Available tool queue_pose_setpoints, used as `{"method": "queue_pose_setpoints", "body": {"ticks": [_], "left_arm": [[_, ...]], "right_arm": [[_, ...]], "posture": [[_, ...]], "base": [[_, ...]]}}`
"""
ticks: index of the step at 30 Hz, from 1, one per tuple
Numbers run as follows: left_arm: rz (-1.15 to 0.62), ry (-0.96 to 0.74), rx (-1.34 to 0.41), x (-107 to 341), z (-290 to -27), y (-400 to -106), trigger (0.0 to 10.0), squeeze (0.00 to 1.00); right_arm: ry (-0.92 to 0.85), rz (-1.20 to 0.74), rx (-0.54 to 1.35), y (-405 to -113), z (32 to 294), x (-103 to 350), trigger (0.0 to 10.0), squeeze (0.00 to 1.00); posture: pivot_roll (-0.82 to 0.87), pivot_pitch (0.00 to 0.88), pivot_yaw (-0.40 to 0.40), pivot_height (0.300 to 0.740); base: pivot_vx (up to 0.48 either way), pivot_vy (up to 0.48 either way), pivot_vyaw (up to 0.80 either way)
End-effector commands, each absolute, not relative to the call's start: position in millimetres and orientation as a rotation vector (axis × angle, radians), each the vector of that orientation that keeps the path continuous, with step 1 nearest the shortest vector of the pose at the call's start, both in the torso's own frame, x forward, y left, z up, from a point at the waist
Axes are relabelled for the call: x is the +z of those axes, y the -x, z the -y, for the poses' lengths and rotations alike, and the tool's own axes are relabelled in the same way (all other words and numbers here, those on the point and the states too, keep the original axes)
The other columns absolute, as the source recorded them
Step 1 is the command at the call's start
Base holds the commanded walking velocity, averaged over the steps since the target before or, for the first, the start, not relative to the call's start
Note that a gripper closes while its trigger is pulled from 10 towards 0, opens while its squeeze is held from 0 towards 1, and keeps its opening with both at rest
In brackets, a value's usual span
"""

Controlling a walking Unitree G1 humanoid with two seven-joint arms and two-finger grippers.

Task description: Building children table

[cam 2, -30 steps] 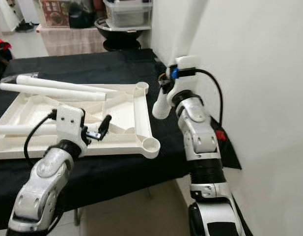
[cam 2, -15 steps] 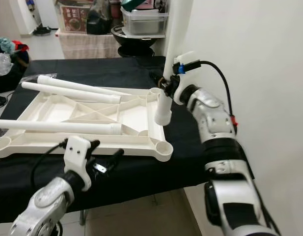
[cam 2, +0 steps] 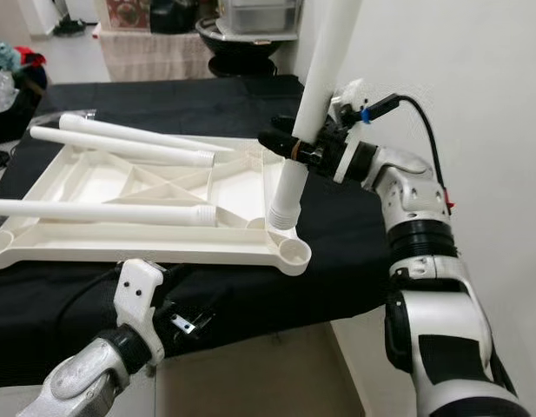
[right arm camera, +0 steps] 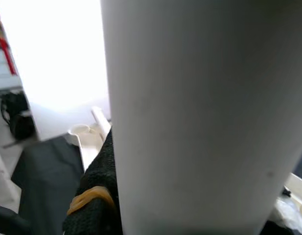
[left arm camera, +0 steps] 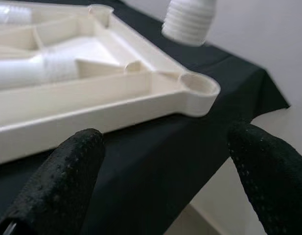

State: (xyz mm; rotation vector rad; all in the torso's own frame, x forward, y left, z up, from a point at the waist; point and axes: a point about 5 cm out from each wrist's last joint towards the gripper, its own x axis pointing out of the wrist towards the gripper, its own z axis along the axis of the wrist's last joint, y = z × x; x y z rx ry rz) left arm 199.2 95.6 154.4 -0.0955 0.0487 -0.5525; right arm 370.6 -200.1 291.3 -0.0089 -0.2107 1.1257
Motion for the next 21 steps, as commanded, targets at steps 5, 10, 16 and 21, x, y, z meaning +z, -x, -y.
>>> {"method": "queue_pose_setpoints", "body": {"ticks": [5,10,16,21], "left_arm": [[-0.054,0.066,-0.541,161.7,-101.3,-190.8,10.0,0.00],[-0.059,0.065,-0.540,165.0,-103.1,-186.0,10.0,0.00],[-0.063,0.057,-0.536,165.6,-104.1,-185.4,10.0,0.00],[-0.066,0.047,-0.544,165.0,-103.2,-188.4,10.0,0.00]], "right_arm": [[0.096,0.163,1.182,-369.5,205.5,286.2,10.0,0.00],[0.150,0.102,1.150,-370.3,216.5,277.2,10.0,0.00],[0.147,0.075,1.139,-364.7,233.8,272.4,10.0,0.00],[0.148,0.094,1.168,-359.8,238.7,271.1,10.0,0.00]], "posture": [[0.16,0.205,-0.030,0.740],[0.16,0.216,-0.027,0.740],[0.16,0.212,-0.013,0.740],[0.15,0.193,-0.008,0.740]], "base": [[0.000,0.000,0.00],[0.000,0.000,0.00],[0.000,0.000,0.00],[0.000,0.000,0.00]]}}
